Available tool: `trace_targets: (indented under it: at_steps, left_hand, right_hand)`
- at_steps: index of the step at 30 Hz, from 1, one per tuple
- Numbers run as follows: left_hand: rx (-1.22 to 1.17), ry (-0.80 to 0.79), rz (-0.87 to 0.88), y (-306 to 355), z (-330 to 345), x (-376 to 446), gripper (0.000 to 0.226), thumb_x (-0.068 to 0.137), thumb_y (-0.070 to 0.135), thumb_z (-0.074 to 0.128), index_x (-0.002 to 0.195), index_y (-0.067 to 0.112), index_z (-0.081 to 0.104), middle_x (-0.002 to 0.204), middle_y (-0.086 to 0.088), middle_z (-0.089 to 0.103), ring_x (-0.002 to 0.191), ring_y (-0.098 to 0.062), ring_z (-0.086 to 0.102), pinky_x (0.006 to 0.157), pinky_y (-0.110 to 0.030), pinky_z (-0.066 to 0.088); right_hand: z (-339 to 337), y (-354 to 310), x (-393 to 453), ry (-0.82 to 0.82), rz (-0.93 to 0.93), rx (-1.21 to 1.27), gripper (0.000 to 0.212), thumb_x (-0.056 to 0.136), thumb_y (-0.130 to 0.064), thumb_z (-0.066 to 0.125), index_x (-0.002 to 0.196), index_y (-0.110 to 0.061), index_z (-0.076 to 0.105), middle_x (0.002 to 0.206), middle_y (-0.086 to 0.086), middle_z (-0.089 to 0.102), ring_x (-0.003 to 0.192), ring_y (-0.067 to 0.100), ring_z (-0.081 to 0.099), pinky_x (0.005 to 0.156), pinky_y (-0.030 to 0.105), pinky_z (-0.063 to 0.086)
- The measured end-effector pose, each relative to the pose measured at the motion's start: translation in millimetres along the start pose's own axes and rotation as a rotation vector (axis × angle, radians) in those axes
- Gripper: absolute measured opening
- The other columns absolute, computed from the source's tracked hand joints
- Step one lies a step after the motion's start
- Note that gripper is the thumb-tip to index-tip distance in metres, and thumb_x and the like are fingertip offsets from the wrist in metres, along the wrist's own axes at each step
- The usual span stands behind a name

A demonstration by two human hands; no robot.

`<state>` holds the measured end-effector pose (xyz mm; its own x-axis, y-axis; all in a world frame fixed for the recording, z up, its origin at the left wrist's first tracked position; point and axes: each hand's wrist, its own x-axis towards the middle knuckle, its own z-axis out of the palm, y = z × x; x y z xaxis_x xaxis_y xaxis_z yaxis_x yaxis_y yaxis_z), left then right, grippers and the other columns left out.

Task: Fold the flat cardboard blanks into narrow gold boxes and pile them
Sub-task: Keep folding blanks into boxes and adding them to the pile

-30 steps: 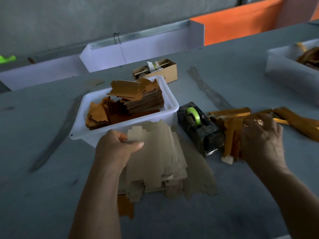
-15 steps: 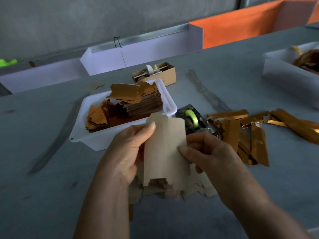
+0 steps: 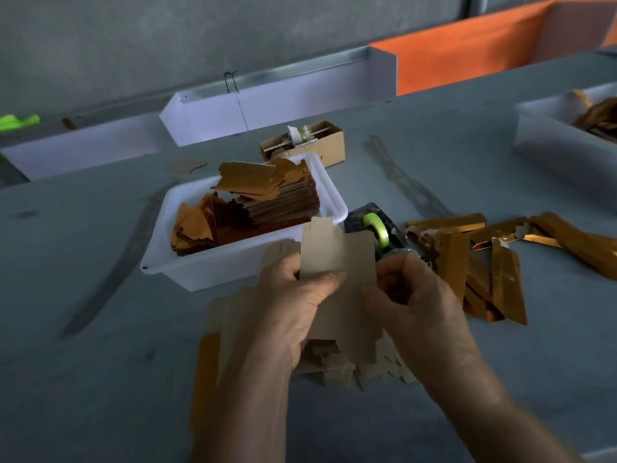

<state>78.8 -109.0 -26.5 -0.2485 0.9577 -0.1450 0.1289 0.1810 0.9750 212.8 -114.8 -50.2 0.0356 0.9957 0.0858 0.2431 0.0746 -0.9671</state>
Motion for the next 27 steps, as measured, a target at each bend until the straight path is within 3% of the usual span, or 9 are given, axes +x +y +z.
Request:
trace_targets:
  at_steps: [4,7,9,12,14,18,21,24,27]
  left_hand:
    - [0.040,0.027,0.020,-0.5,3.1,-0.8,0.019,0.076,0.018,0.078,0.071,0.031,0.064,0.065,0.024,0.068,0.058,0.013,0.060,0.042,-0.006,0.042]
    - [0.030,0.009,-0.033,1.6,6.1,-3.3,0.013,0.079,0.015,0.073,0.072,0.026,0.071,0.070,0.004,0.072,0.063,-0.011,0.069,0.053,-0.026,0.057]
    - [0.006,-0.038,-0.070,3.6,6.6,-5.2,0.008,0.083,0.017,0.069,0.079,0.024,0.073,0.073,-0.004,0.073,0.070,-0.024,0.071,0.061,-0.036,0.059]
    - [-0.024,-0.144,-0.090,5.9,1.3,-5.0,0.015,0.088,0.031,0.063,0.086,0.022,0.075,0.083,-0.007,0.074,0.081,-0.026,0.070,0.074,-0.041,0.055]
    - [-0.018,-0.214,-0.097,7.9,-1.7,-5.5,0.025,0.085,0.040,0.063,0.093,0.019,0.075,0.092,-0.007,0.075,0.091,-0.028,0.070,0.086,-0.047,0.053]
    - [0.045,-0.194,-0.038,8.6,-1.1,-7.1,0.017,0.087,0.019,0.064,0.101,0.020,0.074,0.094,-0.003,0.075,0.096,-0.025,0.069,0.095,-0.052,0.049]
    - [0.033,-0.249,-0.069,10.6,-2.1,-7.8,0.030,0.074,0.025,0.068,0.102,0.017,0.073,0.095,-0.005,0.075,0.097,-0.026,0.069,0.095,-0.051,0.049]
    - [0.049,-0.263,-0.084,12.6,-2.6,-7.6,0.029,0.071,0.025,0.069,0.099,0.017,0.069,0.093,-0.005,0.075,0.094,-0.025,0.070,0.093,-0.052,0.051]
    - [0.090,-0.230,-0.065,13.0,0.0,-8.9,0.018,0.079,0.022,0.070,0.097,0.019,0.069,0.093,-0.004,0.075,0.094,-0.026,0.070,0.092,-0.052,0.051]
  right_hand:
    - [5.7,-2.9,-2.9,0.036,-0.126,-0.029,0.020,0.078,-0.030,0.067,0.084,-0.037,0.049,0.072,-0.004,0.060,0.071,0.004,0.058,0.053,0.014,0.050]
    - [7.4,-4.6,-6.5,-0.071,-0.141,0.088,0.021,0.077,-0.046,0.061,0.093,-0.040,0.050,0.079,-0.007,0.062,0.069,0.005,0.063,0.055,0.017,0.052]
    - [7.7,-4.4,-8.0,-0.127,-0.126,0.163,0.028,0.075,-0.054,0.053,0.099,-0.039,0.054,0.081,-0.008,0.065,0.071,0.006,0.066,0.059,0.020,0.055]
    - [6.3,-1.5,-6.4,-0.107,-0.152,0.133,0.014,0.083,-0.042,0.054,0.098,-0.042,0.055,0.081,-0.010,0.066,0.073,0.004,0.067,0.062,0.018,0.056]
    - [4.1,0.0,-4.8,-0.113,-0.162,0.043,0.020,0.086,-0.032,0.054,0.101,-0.045,0.052,0.084,-0.011,0.065,0.077,0.000,0.066,0.065,0.015,0.055]
    - [0.1,-0.3,-3.9,-0.088,-0.073,0.071,0.022,0.083,-0.027,0.063,0.102,-0.036,0.055,0.081,-0.007,0.067,0.075,0.003,0.067,0.064,0.017,0.055]
    - [-5.1,2.6,-0.8,0.020,-0.007,-0.007,0.034,0.074,-0.042,0.067,0.104,-0.033,0.053,0.089,-0.011,0.061,0.082,0.003,0.060,0.061,0.012,0.049]
    - [-7.8,0.9,2.3,-0.115,0.152,0.199,0.039,0.070,-0.047,0.062,0.101,-0.023,0.062,0.090,-0.002,0.068,0.087,0.013,0.066,0.077,0.027,0.054]
    - [-6.4,-2.8,3.7,-0.181,0.228,0.386,0.017,0.081,-0.029,0.063,0.094,-0.019,0.067,0.084,0.003,0.071,0.083,0.018,0.070,0.083,0.039,0.055]
